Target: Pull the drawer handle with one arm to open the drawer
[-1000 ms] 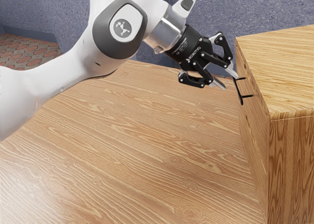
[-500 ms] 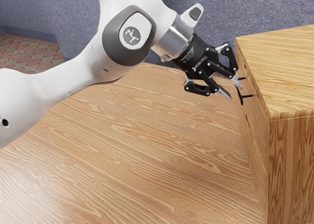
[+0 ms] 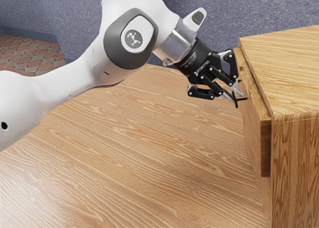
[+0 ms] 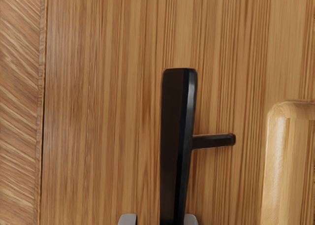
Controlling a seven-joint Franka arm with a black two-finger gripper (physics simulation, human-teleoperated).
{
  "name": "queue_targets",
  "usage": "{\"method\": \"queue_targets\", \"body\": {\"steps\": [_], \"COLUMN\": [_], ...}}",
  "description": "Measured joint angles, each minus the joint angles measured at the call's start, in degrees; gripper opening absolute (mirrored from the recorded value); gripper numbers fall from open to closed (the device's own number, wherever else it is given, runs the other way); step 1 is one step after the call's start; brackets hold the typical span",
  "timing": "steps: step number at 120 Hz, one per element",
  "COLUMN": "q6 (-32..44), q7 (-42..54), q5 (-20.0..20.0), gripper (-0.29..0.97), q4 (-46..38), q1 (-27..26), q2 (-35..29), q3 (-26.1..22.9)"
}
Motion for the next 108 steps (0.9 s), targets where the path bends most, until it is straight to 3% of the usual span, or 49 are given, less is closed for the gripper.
{"method": "queue_targets", "body": {"steps": [108], "q6": [0.03], "q7": [0.81], "q5": [0.13], "gripper": [-0.01], "q4": [-2.10], "q1": [0.25], "q2": [-2.26], "q3": [0.51]}}
